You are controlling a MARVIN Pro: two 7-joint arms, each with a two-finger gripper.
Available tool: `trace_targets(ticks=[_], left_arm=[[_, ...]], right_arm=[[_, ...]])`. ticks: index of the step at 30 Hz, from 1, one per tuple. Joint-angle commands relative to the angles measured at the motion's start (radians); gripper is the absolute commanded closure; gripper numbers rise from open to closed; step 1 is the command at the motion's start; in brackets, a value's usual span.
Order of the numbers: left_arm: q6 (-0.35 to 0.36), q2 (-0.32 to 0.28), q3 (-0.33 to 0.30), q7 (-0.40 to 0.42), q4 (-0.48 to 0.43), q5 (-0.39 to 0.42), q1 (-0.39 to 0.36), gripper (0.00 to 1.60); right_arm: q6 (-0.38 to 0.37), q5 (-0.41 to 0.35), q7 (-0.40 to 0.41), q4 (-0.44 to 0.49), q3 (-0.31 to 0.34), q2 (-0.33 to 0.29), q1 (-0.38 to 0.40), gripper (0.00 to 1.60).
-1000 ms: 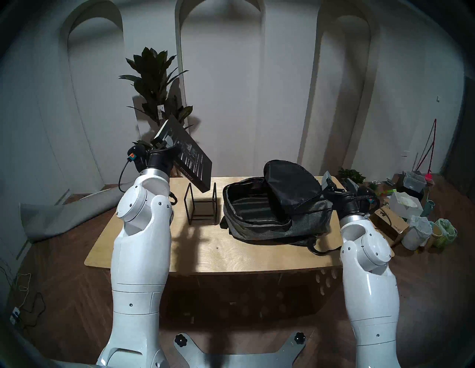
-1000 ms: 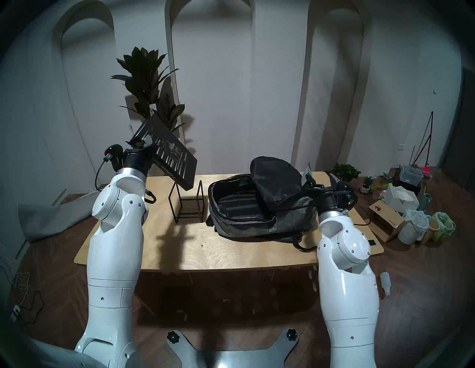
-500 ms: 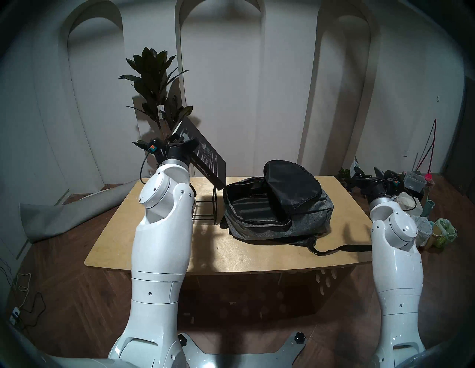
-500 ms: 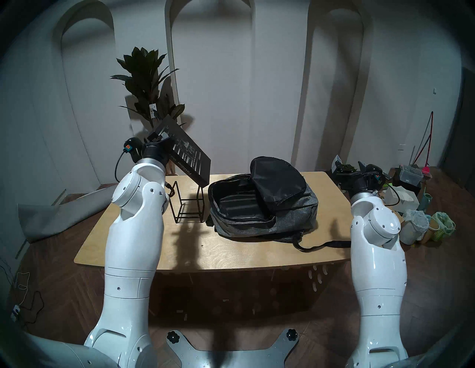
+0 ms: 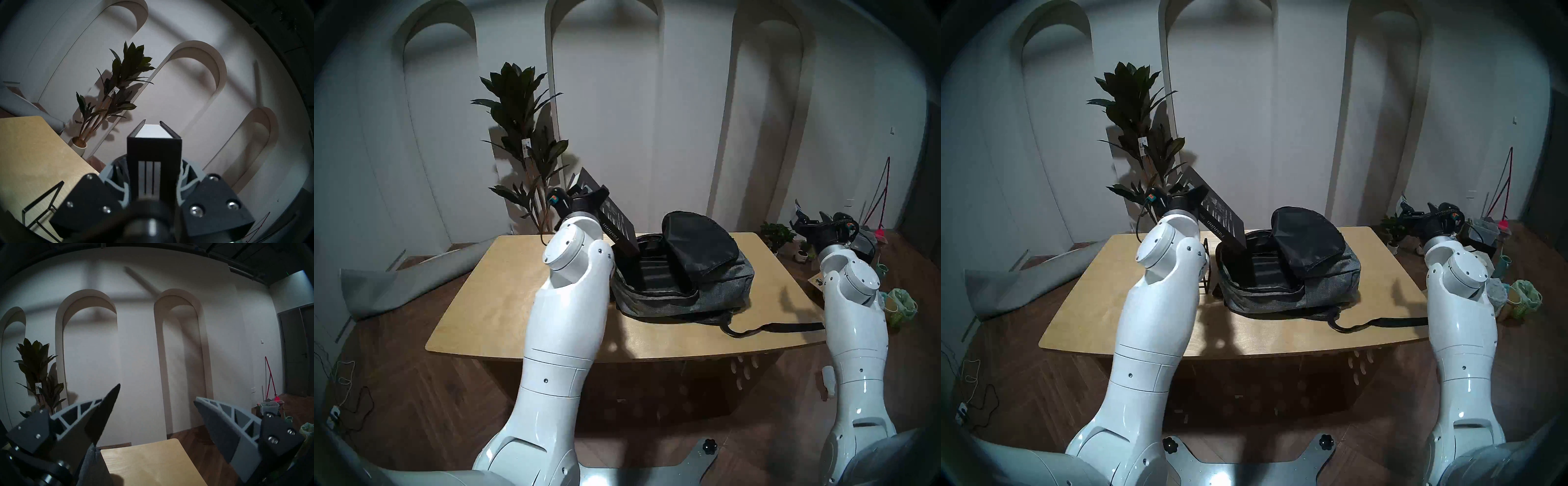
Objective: Put the book into the bag and close the bag
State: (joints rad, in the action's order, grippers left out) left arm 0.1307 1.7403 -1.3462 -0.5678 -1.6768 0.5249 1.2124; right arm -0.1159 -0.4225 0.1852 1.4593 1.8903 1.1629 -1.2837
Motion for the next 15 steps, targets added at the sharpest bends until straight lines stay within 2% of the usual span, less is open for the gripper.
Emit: trace_targets(ticks=[1,9,15], left_arm=[[-0.092,0.019,0.069,-0.081,0.021,-0.015,-0.044,1.60],[-0.220,0.011,0.142,-0.210,0.060,-0.026,-0.035,1.60],[-0.311,0.003,0.207,-0.265,0.085,-0.011,-0.029,1.60]], right_arm=[[0.030,-0.009,0.053,-0.042,-0.025,-0.063,0.113,0.00],[0.071,-0.007,0.105,-0.141,-0.075,-0.085,0.188,0.00],[0.106,0.001,0.141,-0.205,-0.110,-0.087,0.243,0.00]])
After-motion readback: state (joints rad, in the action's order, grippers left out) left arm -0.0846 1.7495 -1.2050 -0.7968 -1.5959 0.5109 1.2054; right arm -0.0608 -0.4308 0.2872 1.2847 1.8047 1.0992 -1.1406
